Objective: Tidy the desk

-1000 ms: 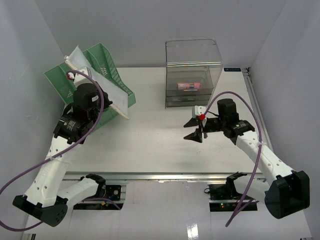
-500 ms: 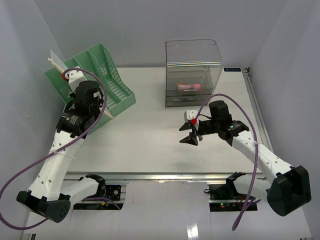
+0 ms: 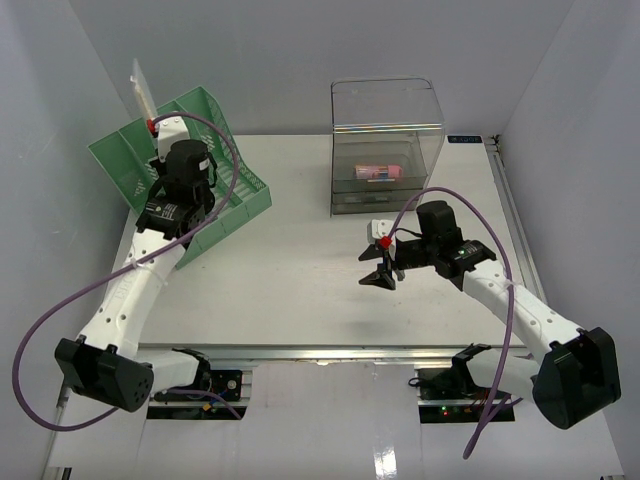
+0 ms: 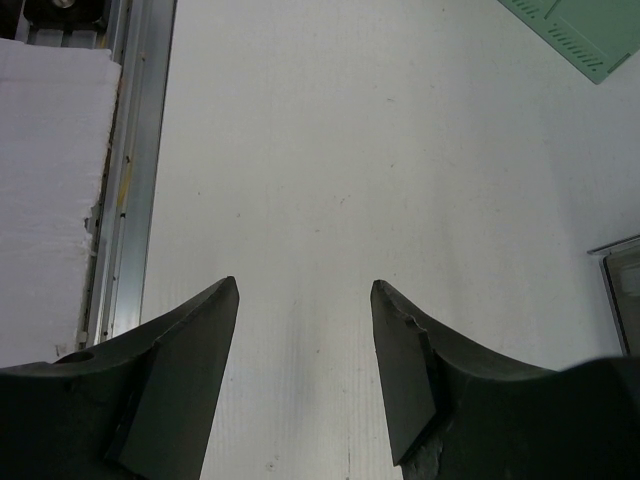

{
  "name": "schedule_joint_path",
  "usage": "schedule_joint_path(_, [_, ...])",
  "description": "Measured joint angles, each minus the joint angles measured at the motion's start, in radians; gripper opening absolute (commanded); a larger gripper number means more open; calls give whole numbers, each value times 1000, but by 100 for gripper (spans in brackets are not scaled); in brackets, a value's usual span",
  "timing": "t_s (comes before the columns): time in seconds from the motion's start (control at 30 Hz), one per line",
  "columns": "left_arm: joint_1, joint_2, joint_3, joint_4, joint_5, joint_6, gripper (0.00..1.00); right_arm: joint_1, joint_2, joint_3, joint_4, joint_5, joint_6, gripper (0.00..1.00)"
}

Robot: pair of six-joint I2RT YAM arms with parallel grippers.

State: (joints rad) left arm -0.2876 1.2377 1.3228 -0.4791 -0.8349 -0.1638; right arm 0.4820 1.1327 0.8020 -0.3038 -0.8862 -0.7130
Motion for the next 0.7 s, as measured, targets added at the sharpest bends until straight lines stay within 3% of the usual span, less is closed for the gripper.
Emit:
schedule_joint_path(0.5, [121, 44, -7, 68, 54, 71, 0, 0, 2, 0, 0, 3, -2, 63])
schedule_joint_path(0.7, [151, 29, -110, 146, 143, 17, 0, 0, 2, 0, 0, 3, -2, 63])
